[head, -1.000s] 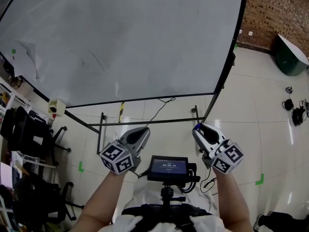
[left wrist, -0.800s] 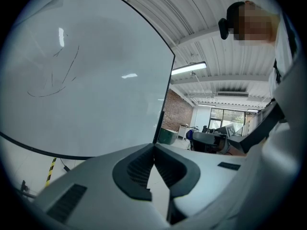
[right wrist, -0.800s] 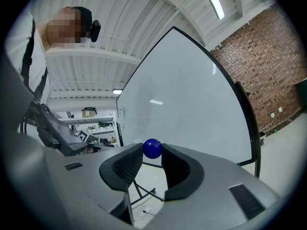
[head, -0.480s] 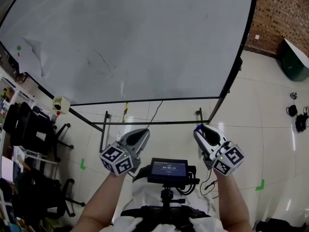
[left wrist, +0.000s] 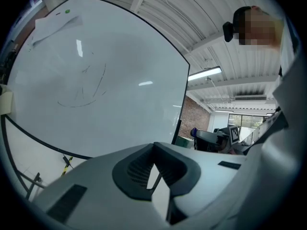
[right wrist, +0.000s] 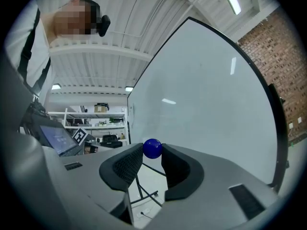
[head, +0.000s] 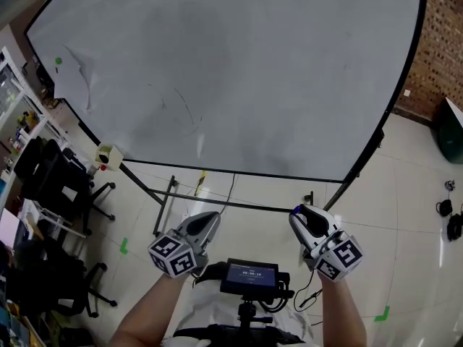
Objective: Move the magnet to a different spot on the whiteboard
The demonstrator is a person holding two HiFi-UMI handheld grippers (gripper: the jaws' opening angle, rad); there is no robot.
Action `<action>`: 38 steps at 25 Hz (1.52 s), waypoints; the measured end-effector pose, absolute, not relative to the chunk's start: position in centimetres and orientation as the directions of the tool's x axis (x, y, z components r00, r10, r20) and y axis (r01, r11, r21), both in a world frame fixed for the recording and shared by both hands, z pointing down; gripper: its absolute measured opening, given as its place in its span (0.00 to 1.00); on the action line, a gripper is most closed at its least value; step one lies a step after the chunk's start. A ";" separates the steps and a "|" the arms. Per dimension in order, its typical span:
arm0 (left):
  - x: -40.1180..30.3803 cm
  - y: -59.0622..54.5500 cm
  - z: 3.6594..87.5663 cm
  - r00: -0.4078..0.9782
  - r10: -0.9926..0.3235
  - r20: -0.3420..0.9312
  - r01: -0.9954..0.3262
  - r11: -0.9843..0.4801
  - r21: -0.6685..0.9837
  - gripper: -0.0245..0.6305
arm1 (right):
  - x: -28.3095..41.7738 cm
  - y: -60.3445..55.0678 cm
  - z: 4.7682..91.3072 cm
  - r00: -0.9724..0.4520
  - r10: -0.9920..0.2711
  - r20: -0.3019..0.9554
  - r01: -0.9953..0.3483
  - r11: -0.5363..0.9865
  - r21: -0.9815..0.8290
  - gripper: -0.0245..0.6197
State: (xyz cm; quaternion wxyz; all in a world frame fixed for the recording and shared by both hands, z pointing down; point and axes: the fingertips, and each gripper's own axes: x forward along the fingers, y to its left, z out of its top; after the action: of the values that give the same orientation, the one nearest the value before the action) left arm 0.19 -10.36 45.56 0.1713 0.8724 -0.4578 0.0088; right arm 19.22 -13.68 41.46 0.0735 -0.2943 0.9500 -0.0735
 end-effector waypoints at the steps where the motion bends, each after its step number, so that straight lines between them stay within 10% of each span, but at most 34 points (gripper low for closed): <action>1: -0.3 -10.3 45.6 0.572 -0.802 0.172 -0.807 -0.513 0.292 0.09 | 18.8 -13.9 41.2 -0.819 -0.565 -0.100 -0.543 0.820 -0.181 0.28; 17: -7.9 -15.2 48.2 0.586 -0.783 0.207 -0.783 -0.481 0.395 0.09 | 9.7 -20.9 37.5 -0.795 -0.605 -0.056 -0.591 0.791 -0.159 0.28; 38: -18.3 -20.8 49.1 0.646 -0.735 0.207 -0.748 -0.555 0.363 0.09 | -5.6 -26.8 28.3 -0.805 -0.584 0.099 -0.517 0.775 0.364 0.28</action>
State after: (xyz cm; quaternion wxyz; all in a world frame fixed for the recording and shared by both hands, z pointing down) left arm -18.31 -20.76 49.09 0.2133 0.8817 -0.4206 0.0155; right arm -5.59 -26.84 28.29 -0.1036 -0.2942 0.9362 0.1619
